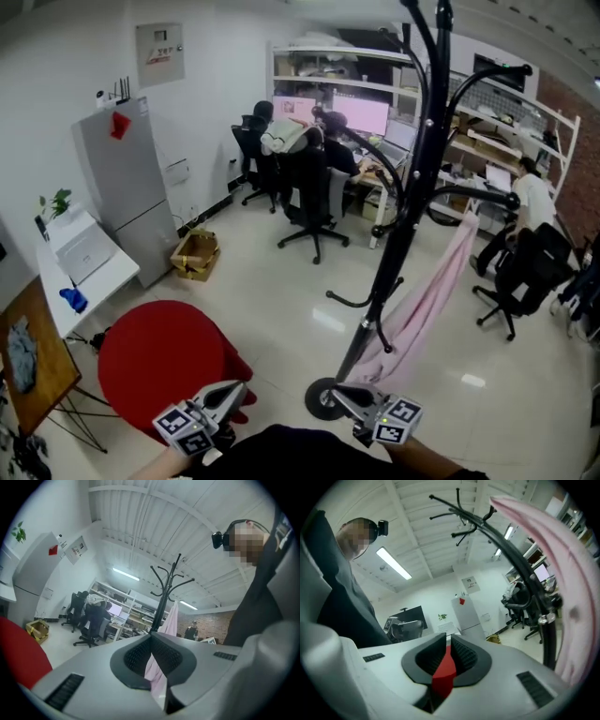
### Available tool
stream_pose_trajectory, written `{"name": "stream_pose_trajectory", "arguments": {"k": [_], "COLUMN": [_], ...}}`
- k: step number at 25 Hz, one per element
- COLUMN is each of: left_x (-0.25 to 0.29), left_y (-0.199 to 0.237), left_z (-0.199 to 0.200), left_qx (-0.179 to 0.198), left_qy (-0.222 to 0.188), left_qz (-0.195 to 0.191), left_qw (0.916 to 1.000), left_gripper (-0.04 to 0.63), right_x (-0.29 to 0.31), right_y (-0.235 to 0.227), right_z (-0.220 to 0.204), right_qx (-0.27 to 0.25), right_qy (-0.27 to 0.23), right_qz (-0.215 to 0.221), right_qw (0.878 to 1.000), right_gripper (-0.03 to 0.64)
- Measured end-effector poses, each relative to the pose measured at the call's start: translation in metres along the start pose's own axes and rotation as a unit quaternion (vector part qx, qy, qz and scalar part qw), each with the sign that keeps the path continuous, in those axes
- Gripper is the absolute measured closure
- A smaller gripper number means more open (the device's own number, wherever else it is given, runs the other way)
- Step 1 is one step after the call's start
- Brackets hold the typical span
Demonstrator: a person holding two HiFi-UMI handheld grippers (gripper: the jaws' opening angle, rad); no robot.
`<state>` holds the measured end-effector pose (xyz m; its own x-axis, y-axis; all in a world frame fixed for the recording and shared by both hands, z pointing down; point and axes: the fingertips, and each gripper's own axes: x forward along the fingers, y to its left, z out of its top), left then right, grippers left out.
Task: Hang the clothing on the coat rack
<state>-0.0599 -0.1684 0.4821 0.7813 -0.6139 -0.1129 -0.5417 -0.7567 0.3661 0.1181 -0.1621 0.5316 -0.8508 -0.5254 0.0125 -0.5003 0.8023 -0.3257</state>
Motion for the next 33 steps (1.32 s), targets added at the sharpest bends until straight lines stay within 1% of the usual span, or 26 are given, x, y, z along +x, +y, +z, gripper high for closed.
{"name": "stream_pose_trajectory", "arguments": {"k": [1,2,6,9,13,17,20,33], "left_x": [-0.006,-0.013,-0.042,-0.057,-0.069,-0.077,-0.078,-0.073], "left_y": [0.002,0.004,0.018,0.027,0.028,0.033,0.033,0.032], "left_z": [0.001,0.000,-0.002,-0.001,0.001,0.006,0.008,0.002], "left_qx": [-0.003,-0.006,-0.021,-0.021,-0.026,-0.023,-0.024,-0.036], "left_qy": [-0.006,-0.009,-0.020,-0.026,-0.030,-0.045,-0.051,-0.048], "left_qz": [0.006,0.012,0.038,0.056,0.071,0.080,0.079,0.069], "left_qw": [1.0000,0.9999,0.9989,0.9979,0.9967,0.9955,0.9953,0.9958], "left_gripper": [0.603,0.603,0.603,0.603,0.603,0.603,0.603,0.603], "right_x": [0.013,0.026,0.067,0.085,0.094,0.100,0.101,0.097], "right_y": [0.010,0.019,0.042,0.049,0.056,0.057,0.059,0.053], "right_z": [-0.007,-0.011,-0.020,-0.022,-0.026,-0.025,-0.022,-0.019], "right_qx": [0.001,0.001,-0.013,-0.014,-0.008,-0.014,-0.019,-0.031], "right_qy": [0.010,0.017,0.043,0.051,0.063,0.069,0.071,0.073], "right_qz": [0.012,0.024,0.070,0.089,0.102,0.111,0.113,0.109], "right_qw": [1.000,1.000,0.997,0.995,0.993,0.991,0.991,0.991], "right_gripper": [0.602,0.627,0.629,0.629,0.629,0.629,0.629,0.629]}}
